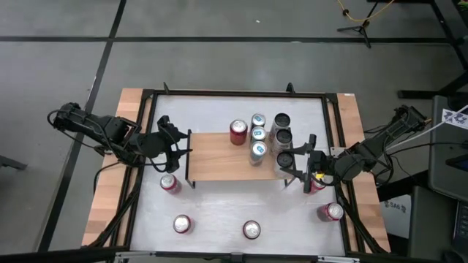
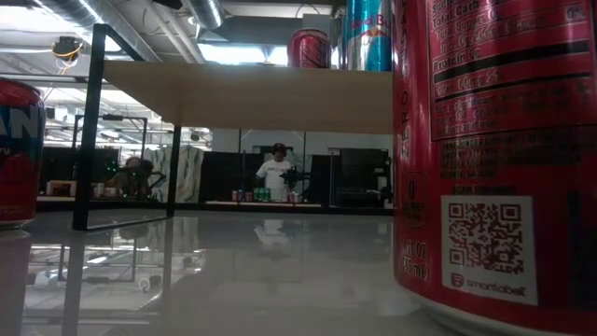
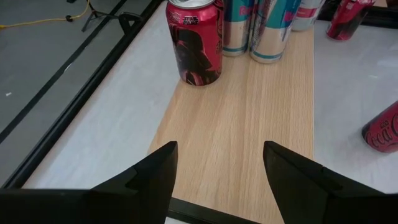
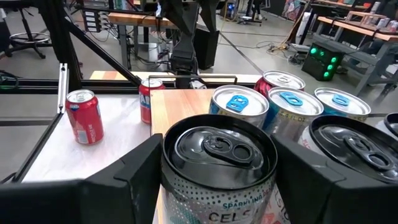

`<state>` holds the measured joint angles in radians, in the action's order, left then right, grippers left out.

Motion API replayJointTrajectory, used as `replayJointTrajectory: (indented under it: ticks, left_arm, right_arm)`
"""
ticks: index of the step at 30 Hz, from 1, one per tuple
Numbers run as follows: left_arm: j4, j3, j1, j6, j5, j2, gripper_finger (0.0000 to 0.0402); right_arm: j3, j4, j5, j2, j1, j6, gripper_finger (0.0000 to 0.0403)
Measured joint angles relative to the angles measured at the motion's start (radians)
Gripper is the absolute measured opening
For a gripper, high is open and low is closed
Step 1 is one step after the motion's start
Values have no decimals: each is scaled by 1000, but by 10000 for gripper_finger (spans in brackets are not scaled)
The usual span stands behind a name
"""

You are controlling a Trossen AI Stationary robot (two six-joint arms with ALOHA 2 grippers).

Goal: Place canned beverage on shelf
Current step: Put the white-pink soda can on the shelf aligned with the other white-pink soda cans

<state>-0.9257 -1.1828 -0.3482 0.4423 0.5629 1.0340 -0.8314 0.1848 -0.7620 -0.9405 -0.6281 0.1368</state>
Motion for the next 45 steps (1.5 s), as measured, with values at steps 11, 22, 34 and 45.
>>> replayJointTrajectory:
  ticks: [11, 22, 34, 45]
  left_arm:
    - [0, 0, 0, 0, 0, 0, 229]
    - [0, 0, 0, 0, 0, 0, 229]
    - [0, 0, 0, 0, 1, 0, 229]
    - [0, 0, 0, -1, 1, 0, 229]
  right_arm:
    - [0, 0, 19, 0, 0, -4, 248]
    - [0, 0, 20, 0, 0, -11, 248]
    - [0, 2, 24, 0, 0, -13, 248]
    - [0, 3, 27, 0, 0, -14, 248]
